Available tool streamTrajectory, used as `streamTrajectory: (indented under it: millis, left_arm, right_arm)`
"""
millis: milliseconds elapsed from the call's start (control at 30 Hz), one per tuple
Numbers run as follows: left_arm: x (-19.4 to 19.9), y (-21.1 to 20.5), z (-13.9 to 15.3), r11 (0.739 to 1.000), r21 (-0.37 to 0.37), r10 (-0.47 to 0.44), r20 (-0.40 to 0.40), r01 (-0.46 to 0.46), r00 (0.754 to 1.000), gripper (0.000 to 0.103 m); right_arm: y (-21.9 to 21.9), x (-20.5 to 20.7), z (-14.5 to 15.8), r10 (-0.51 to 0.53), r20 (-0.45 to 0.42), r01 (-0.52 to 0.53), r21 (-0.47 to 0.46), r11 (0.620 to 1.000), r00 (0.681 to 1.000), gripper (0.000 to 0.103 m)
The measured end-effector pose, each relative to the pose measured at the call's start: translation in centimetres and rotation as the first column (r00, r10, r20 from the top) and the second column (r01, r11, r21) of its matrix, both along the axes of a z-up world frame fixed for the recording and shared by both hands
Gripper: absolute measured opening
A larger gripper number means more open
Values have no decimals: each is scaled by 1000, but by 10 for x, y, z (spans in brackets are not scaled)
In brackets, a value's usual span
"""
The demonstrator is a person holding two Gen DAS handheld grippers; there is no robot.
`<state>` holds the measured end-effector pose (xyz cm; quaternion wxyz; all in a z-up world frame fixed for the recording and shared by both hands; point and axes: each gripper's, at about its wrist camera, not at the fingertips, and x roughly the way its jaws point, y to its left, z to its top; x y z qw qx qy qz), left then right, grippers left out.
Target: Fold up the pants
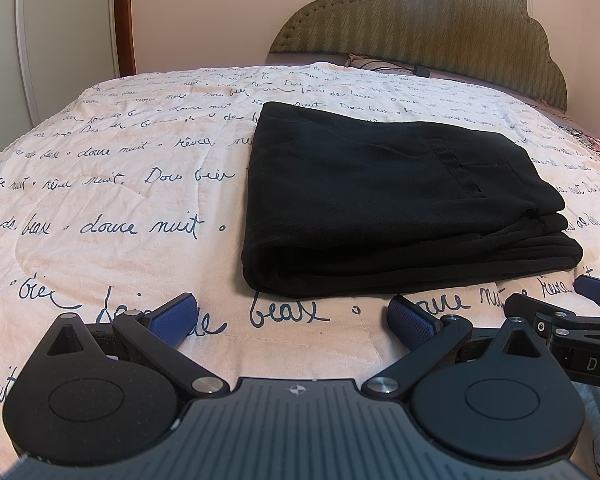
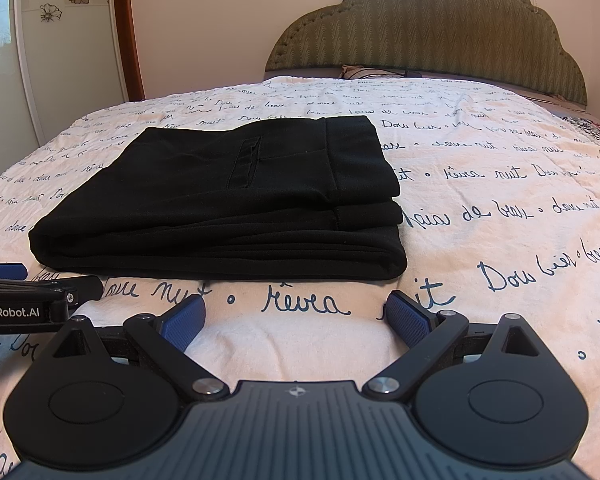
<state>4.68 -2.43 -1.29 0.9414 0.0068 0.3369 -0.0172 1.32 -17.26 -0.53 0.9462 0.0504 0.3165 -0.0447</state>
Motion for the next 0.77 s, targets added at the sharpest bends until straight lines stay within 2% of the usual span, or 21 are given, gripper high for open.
streamTrajectory:
  millis: [200,300,400,567,767]
  left_arm:
    - [-1,1,1,1000,-13,-6,5,6,1000,103]
    - [-1,6,2,999,-43,-13,21,14,1000,103]
    - [0,12,3,997,-70,31,29,-29,999,102]
    - [-1,9,3,998,-47,31,32,-29,999,100]
    - [3,9,1,999,-40,13,6,-13,1000,103]
  right_arm:
    - [0,0,0,0,0,0,0,1000,1000,98]
    - [0,0,0,0,0,0,-1,1000,1000,98]
    - [0,0,0,0,0,0,0,1000,1000,98]
    - [0,0,0,0,0,0,0,1000,1000,98]
    - [0,0,0,0,0,0,0,1000,1000,98]
